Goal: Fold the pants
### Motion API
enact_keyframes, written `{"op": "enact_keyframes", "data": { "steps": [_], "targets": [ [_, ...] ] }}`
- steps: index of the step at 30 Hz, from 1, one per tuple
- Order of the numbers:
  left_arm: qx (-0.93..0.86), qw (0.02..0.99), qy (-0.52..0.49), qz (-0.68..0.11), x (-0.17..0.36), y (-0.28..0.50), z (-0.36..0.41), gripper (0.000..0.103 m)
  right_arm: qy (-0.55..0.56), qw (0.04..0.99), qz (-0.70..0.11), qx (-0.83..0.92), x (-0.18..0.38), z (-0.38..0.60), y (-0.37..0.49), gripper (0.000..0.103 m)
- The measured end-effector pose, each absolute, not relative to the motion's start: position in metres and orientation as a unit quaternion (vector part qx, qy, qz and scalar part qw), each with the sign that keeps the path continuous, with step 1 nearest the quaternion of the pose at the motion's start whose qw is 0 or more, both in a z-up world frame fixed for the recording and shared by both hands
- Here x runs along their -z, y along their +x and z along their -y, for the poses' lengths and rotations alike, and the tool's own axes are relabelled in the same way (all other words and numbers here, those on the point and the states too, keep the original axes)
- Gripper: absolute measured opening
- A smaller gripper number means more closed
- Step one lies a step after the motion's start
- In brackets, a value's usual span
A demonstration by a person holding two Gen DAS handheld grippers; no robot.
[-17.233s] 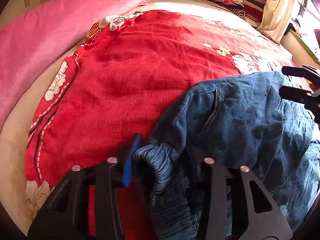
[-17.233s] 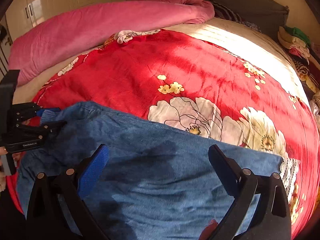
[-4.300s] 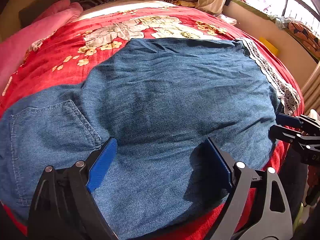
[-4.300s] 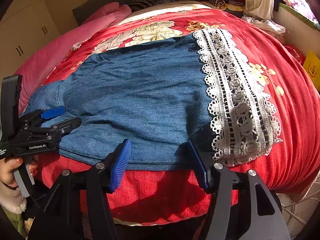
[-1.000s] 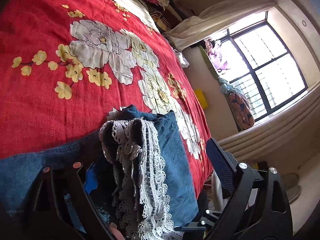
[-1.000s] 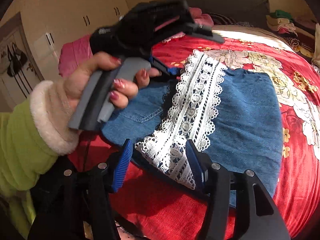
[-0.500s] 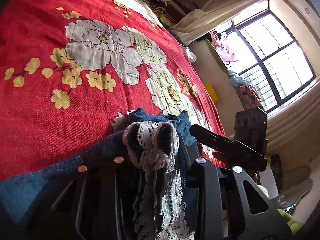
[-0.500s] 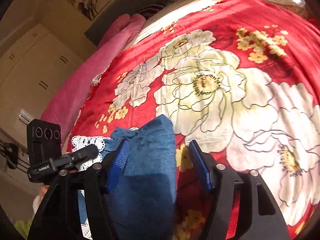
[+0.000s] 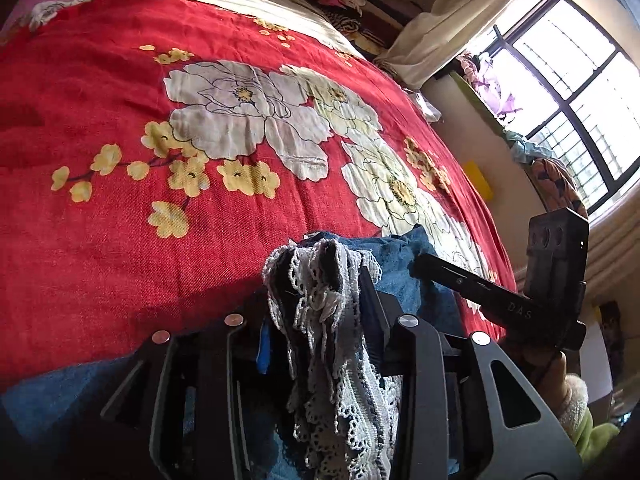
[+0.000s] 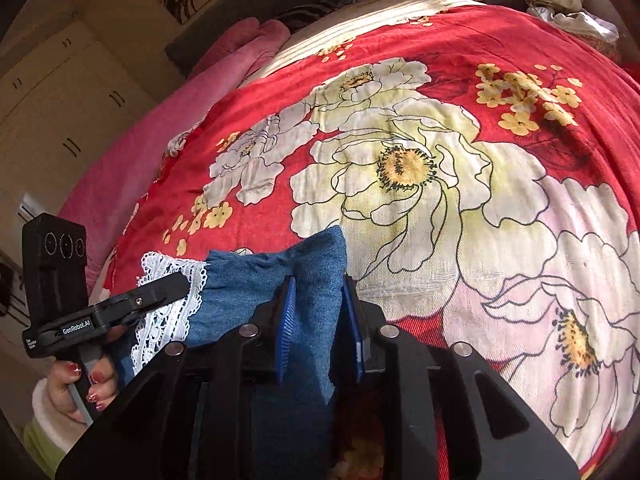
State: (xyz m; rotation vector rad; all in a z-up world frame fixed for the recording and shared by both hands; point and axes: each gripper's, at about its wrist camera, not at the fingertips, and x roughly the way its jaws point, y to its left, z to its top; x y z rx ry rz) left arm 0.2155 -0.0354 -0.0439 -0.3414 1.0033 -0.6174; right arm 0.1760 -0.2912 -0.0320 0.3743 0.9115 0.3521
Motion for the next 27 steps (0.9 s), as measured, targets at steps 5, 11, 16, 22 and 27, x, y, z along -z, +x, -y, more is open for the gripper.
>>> {"op": "enact_keyframes", "data": {
  "steps": [5, 11, 16, 22, 27],
  "targets": [
    [0.272, 0.832, -0.167, -0.453, 0.02, 0.197, 0.016, 0.048, 0.17, 0.878, -0.409, -0.181, 0.007, 0.297, 0.137, 0.047],
    [0.274, 0.837, -0.19, -0.434, -0.002, 0.155, 0.008, 0.05, 0.161, 0.873, -0.417, -0.194, 0.006, 0.292, 0.091, 0.054],
    [0.283, 0.826, -0.188, -0.45, 0.006, 0.113, 0.022, 0.052, 0.161, 0.865, -0.429, -0.204, 0.018, 0.29, 0.059, 0.056],
    [0.274, 0.848, -0.134, -0.432, 0.009, 0.068, 0.034, 0.051, 0.175, 0.854, -0.44, -0.215, 0.03, 0.288, 0.037, 0.056],
    [0.288, 0.848, -0.111, -0.432, 0.008, 0.061, 0.054, 0.051, 0.194, 0.837, -0.464, -0.215, 0.045, 0.286, 0.039, 0.056]
  ]
}}
